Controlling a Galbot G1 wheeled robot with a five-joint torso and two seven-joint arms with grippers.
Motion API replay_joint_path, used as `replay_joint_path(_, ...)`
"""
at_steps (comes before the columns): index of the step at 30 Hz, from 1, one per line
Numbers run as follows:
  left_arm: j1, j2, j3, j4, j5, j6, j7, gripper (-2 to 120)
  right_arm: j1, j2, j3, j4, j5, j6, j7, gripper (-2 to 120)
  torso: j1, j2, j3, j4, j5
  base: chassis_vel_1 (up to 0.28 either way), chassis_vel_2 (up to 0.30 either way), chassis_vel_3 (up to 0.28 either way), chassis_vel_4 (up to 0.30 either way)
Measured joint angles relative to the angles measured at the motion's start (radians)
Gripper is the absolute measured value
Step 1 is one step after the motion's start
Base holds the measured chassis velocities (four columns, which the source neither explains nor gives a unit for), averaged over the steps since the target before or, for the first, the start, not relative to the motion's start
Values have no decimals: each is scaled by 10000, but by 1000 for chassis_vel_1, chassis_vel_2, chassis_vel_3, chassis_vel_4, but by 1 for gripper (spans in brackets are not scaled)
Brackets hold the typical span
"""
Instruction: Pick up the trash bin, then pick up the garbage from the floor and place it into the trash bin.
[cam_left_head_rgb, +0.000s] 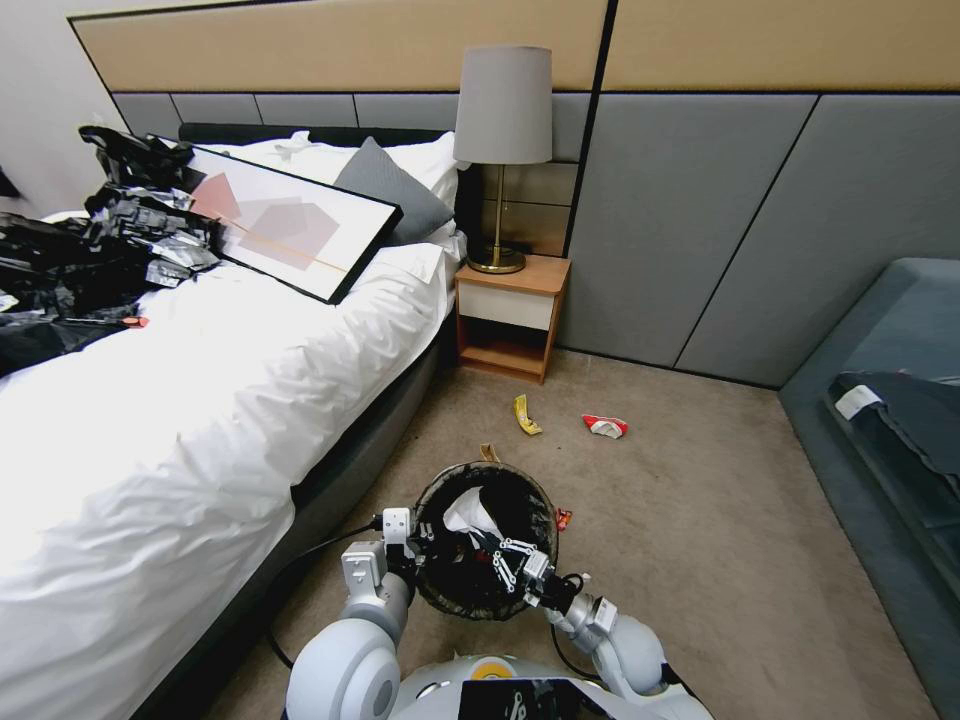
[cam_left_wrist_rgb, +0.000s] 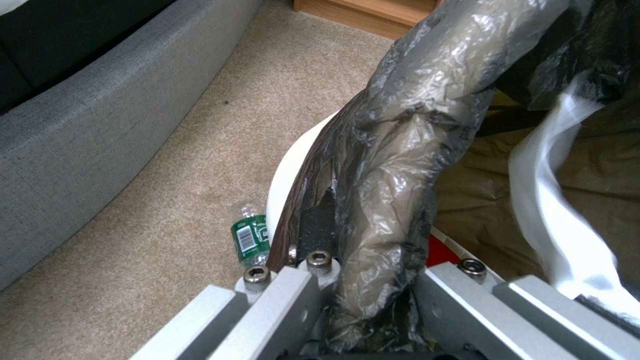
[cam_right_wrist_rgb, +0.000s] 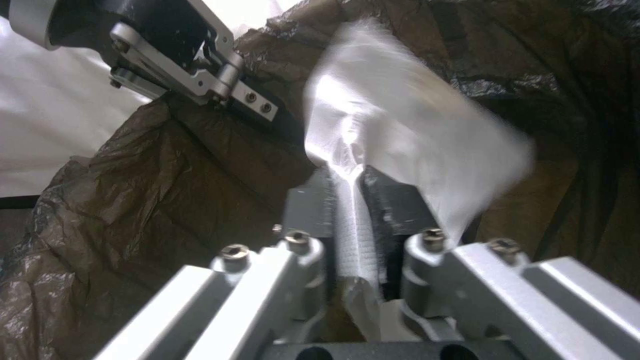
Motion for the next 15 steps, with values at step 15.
replay_joint_path(15, 5, 9, -15, -10, -10, 13, 7, 0, -153, -44, 100, 291, 28, -27, -90, 75, 0, 0, 0, 0, 0, 0, 0, 0, 0)
